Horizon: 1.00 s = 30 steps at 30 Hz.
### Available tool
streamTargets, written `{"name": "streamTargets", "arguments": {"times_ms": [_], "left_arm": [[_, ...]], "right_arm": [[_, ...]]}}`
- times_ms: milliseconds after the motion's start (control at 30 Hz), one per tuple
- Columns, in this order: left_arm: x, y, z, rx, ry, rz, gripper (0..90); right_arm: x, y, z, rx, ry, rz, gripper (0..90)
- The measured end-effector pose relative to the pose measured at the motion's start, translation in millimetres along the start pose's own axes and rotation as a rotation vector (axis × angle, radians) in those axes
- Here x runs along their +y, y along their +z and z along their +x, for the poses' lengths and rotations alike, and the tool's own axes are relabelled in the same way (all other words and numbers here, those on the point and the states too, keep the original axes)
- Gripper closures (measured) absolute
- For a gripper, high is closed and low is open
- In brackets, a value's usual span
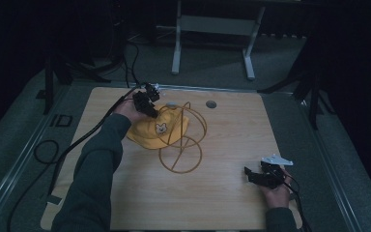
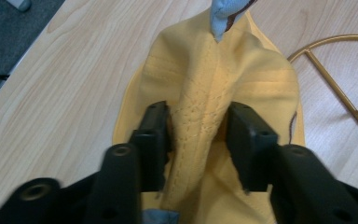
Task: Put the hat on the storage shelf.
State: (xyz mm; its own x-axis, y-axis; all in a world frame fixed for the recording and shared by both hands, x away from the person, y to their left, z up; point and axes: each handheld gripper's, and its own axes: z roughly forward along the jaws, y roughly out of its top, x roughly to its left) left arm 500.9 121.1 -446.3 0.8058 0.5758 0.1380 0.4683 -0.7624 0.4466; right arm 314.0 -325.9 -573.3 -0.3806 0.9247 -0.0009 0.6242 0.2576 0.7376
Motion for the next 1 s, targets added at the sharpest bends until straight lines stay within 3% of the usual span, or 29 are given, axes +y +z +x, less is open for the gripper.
{"name": "streamTargets", "arguments": {"times_ms": [300, 1000], "left_arm": [[-0.4, -3.6, -1.9, 0.022, 0.037, 0.032, 78.5], [-11.1, -43.4, 5.8, 0.075, 0.034, 0.053, 80.5]], "right_arm": [[0.1, 0.1, -0.1, 0.0, 0.0, 0.0, 22.7], [0.0, 0.0, -0.1, 0.0, -0.001, 0.0, 22.7]]}}
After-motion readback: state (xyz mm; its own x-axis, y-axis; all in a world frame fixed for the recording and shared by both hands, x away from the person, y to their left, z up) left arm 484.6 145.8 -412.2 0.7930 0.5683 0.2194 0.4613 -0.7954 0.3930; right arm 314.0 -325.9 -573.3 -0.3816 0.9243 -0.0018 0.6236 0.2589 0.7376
